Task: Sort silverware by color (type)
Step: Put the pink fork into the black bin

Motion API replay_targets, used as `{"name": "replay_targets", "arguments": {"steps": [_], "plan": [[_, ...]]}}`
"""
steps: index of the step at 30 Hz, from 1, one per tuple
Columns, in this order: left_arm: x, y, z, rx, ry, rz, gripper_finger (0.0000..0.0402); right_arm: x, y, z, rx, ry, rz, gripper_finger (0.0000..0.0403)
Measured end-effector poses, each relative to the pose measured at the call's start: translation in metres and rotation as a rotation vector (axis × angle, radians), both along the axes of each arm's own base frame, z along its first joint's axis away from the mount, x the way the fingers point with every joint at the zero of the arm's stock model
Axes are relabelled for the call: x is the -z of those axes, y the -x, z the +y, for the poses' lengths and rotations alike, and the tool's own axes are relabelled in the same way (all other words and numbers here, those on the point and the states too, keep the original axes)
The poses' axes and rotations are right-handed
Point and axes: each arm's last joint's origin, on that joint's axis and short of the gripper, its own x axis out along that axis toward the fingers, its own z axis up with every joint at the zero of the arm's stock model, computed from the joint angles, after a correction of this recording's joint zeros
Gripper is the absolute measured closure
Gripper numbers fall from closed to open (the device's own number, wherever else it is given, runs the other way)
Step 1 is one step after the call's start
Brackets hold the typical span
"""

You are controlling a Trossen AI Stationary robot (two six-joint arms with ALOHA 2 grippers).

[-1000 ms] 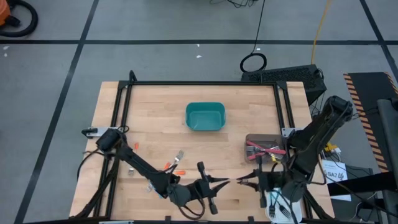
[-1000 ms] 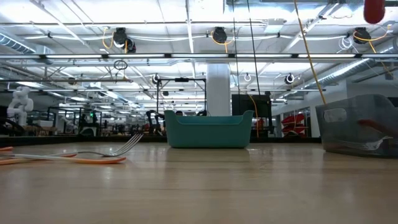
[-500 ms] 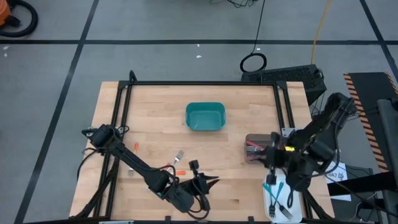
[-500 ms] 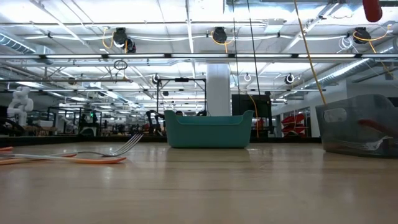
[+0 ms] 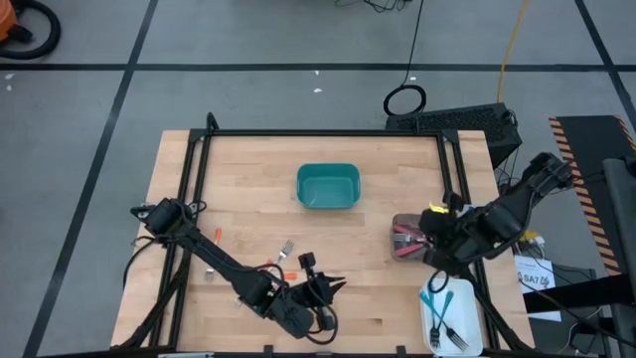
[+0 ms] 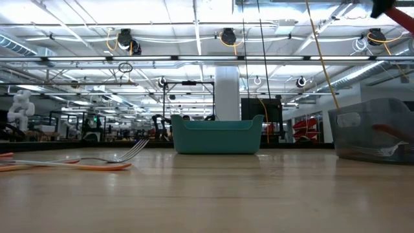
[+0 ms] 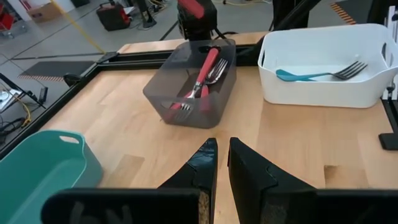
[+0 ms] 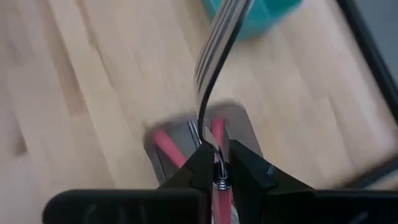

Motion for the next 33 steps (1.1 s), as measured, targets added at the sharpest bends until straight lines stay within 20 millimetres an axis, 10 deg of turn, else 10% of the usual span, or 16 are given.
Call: {"name": "replay_targets", "arguments": {"steps": [33], "plan": [[0.002, -0.002, 0.005, -0.013, 0.068, 0.003, 0.036, 0.095, -0.012, -0.025, 0.124, -0.157, 0.358, 0.0366]]}}
